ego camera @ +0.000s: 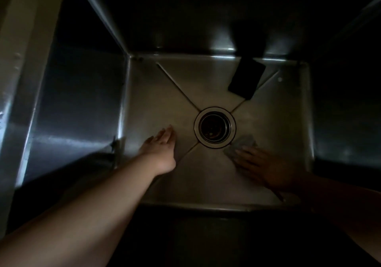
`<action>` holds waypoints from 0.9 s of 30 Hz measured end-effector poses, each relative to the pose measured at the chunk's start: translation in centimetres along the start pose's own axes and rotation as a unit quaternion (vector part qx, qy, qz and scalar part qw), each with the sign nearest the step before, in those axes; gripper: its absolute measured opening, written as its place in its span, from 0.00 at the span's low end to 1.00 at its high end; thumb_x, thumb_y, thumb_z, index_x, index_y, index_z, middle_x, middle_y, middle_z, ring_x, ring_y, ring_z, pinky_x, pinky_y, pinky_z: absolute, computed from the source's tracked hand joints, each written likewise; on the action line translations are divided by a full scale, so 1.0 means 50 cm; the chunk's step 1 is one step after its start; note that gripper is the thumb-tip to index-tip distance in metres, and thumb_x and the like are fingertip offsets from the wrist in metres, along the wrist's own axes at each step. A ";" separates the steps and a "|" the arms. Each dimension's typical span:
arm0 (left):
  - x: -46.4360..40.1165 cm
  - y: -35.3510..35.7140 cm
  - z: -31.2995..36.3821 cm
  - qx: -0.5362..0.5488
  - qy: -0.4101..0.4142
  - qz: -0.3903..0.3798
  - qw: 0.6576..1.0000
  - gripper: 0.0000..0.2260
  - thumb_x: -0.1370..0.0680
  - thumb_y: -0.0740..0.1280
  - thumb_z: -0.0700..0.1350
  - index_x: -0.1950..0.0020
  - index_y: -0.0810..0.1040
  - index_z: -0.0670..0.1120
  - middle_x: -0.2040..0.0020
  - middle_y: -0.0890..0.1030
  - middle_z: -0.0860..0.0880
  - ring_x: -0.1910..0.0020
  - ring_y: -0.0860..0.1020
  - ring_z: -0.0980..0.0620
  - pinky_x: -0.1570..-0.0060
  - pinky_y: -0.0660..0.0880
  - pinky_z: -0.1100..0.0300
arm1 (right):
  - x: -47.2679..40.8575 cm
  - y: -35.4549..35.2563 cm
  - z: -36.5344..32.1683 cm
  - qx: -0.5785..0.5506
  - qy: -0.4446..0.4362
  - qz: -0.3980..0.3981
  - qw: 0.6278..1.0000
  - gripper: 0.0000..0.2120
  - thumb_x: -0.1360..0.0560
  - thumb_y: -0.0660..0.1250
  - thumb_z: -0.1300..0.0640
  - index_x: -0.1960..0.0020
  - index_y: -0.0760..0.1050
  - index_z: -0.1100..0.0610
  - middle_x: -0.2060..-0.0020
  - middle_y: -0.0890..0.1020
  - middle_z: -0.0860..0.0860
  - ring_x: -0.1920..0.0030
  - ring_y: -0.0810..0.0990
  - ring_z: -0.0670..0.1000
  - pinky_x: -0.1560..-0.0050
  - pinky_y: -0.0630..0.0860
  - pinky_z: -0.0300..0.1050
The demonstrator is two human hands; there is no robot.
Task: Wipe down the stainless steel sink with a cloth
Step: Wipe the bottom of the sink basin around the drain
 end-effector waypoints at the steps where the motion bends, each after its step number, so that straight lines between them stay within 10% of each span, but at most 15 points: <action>1: -0.001 -0.002 0.009 -0.001 0.006 0.001 1.000 0.34 0.24 0.56 0.42 0.25 0.39 0.46 0.24 0.37 0.50 0.25 0.41 0.52 0.28 0.45 0.55 | 0.002 0.004 0.024 -0.003 0.036 -0.002 0.999 0.31 0.18 0.38 0.55 0.45 0.81 0.61 0.46 0.82 0.59 0.44 0.80 0.62 0.39 0.72 0.53; 4: -0.005 -0.008 0.032 -0.002 0.014 0.005 1.000 0.33 0.24 0.56 0.41 0.25 0.40 0.46 0.24 0.38 0.49 0.25 0.41 0.51 0.28 0.45 0.55 | -0.019 -0.001 0.120 -0.082 0.213 0.010 0.974 0.30 0.18 0.38 0.58 0.45 0.79 0.68 0.45 0.80 0.66 0.45 0.78 0.68 0.46 0.75 0.65; 8: -0.012 -0.010 0.047 0.001 0.014 0.001 1.000 0.31 0.22 0.57 0.44 0.25 0.41 0.46 0.24 0.39 0.49 0.25 0.43 0.51 0.28 0.46 0.55 | -0.010 0.054 0.216 -0.250 0.527 -0.016 0.812 0.23 0.18 0.45 0.51 0.24 0.53 0.54 0.24 0.52 0.56 0.24 0.49 0.59 0.26 0.46 0.56; 14: -0.007 -0.005 0.052 0.006 -0.002 0.001 1.000 0.31 0.22 0.56 0.42 0.25 0.42 0.46 0.24 0.39 0.49 0.25 0.43 0.52 0.28 0.47 0.56 | -0.092 0.022 0.132 -0.270 0.367 0.027 0.890 0.22 0.19 0.48 0.48 0.25 0.55 0.48 0.24 0.54 0.50 0.25 0.51 0.53 0.28 0.51 0.52; 22: 0.010 -0.015 0.038 0.049 -0.021 0.004 0.999 0.31 0.23 0.55 0.40 0.25 0.43 0.47 0.24 0.39 0.50 0.25 0.43 0.52 0.29 0.47 0.56 | -0.043 0.024 0.197 -0.350 0.514 0.075 0.779 0.20 0.19 0.50 0.50 0.30 0.67 0.54 0.28 0.66 0.55 0.28 0.60 0.57 0.28 0.55 0.52; 24: 0.014 -0.022 0.035 0.076 -0.034 0.018 0.996 0.31 0.24 0.55 0.40 0.24 0.43 0.47 0.24 0.40 0.51 0.25 0.43 0.53 0.29 0.48 0.56 | -0.040 0.002 0.184 -0.475 0.525 0.156 0.689 0.20 0.18 0.51 0.52 0.36 0.73 0.60 0.36 0.74 0.58 0.34 0.69 0.57 0.34 0.63 0.46; 27: 0.019 -0.037 0.032 0.127 -0.052 0.038 0.990 0.30 0.24 0.53 0.39 0.25 0.44 0.48 0.24 0.40 0.53 0.25 0.44 0.53 0.29 0.48 0.56 | -0.027 0.001 0.156 -0.673 0.538 0.232 0.452 0.20 0.19 0.52 0.49 0.41 0.76 0.61 0.43 0.79 0.59 0.43 0.77 0.57 0.45 0.70 0.41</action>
Point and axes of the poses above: each hand's wrist, its own x-axis away from the middle knuckle, its own y-axis out of the palm, z = x × y, the point moved 10 cm from there along -x, towards the middle knuckle
